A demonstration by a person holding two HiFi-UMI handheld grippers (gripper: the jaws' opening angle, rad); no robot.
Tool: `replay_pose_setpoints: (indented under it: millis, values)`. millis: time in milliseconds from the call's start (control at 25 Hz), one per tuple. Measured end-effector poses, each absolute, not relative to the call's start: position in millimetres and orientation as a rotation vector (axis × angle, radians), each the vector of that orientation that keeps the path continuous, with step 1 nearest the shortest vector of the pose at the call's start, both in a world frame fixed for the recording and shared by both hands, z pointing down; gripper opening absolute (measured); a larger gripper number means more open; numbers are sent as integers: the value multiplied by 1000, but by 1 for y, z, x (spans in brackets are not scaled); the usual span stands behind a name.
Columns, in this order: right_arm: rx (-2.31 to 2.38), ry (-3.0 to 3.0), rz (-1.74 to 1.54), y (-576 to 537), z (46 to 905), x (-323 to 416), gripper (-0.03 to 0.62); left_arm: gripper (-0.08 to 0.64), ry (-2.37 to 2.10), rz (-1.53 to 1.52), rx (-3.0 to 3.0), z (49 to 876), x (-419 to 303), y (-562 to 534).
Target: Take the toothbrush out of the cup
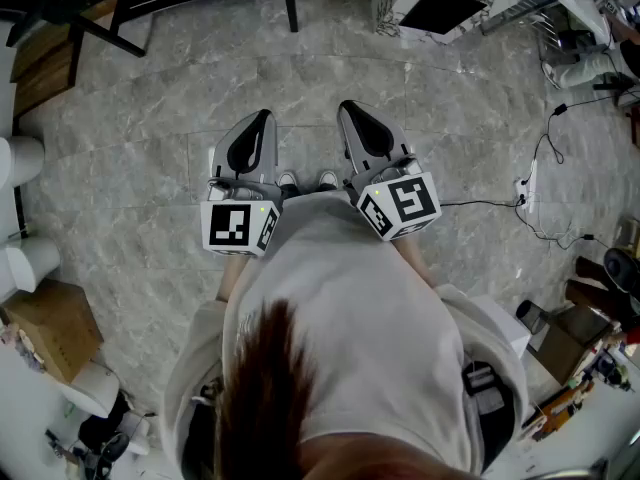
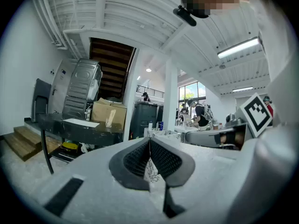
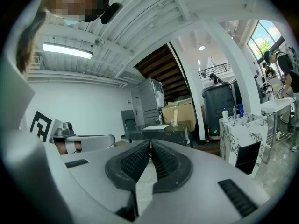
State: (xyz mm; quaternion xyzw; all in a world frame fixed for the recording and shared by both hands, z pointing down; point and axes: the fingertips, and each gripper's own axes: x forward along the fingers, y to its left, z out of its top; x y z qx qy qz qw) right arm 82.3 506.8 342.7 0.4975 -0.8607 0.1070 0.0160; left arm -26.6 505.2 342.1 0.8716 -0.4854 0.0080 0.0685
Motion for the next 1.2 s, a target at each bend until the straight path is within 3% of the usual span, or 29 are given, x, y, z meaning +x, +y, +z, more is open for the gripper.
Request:
replay_pose_setpoints:
  millis: [1200]
  values:
    - [1668,-2559,169,539,342,16,23,15,-1334,14,2653,354,-106,533]
